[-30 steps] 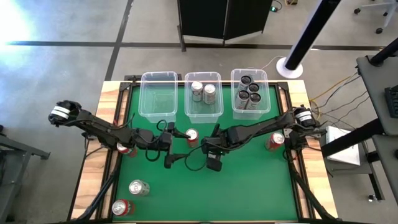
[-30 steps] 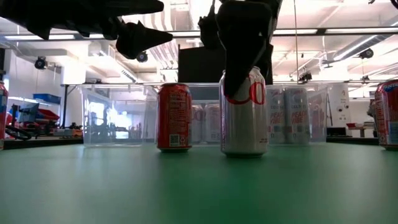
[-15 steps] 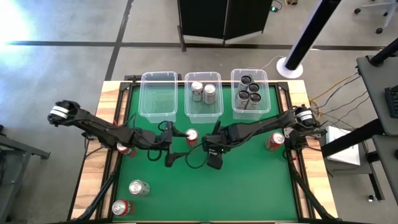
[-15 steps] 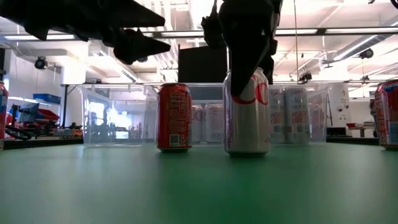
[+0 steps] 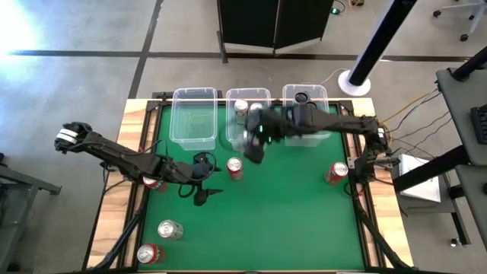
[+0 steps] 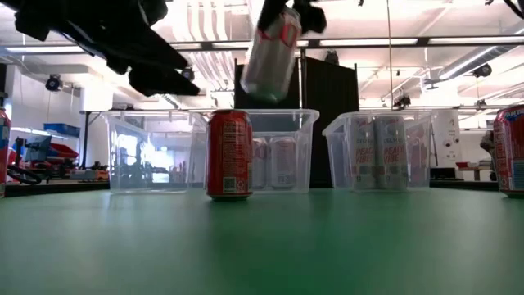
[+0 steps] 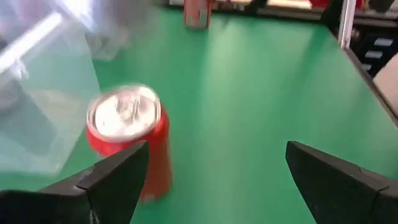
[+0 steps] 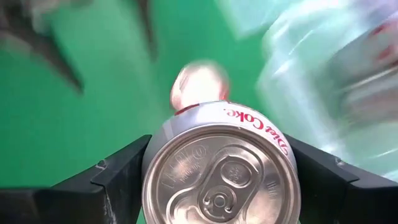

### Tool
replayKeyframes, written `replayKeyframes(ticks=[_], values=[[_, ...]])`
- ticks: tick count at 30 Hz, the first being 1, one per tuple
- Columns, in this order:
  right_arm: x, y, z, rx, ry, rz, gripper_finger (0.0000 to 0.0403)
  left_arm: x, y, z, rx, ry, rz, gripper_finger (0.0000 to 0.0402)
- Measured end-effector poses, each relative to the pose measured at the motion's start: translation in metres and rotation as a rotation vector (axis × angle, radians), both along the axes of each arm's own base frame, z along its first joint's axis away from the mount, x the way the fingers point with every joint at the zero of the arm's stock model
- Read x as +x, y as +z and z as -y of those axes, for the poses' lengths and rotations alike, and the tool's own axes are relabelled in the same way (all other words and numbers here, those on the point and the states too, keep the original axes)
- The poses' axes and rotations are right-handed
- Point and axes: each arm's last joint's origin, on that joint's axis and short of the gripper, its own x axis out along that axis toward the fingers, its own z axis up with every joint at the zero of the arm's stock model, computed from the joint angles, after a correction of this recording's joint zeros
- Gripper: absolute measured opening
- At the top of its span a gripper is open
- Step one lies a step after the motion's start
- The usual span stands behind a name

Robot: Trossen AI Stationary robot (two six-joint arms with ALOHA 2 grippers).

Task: Sort soda cans
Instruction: Put the top red-silver soda can into the middle transparent bin

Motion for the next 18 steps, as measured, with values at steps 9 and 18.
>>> replayKeyframes(ticks=[9, 18], values=[[0.002, 0.045, 0.088, -0.127, -0.111, 0.118, 0.03, -0.005, -0.003, 0.0, -0.022, 0.009, -0.054, 0.0361], [0.022, 0.005, 0.132, -0.127, -0.104, -0.09, 0.03, -0.004, -0.003, -0.001, -0.02, 0.01, -0.054, 0.0361]])
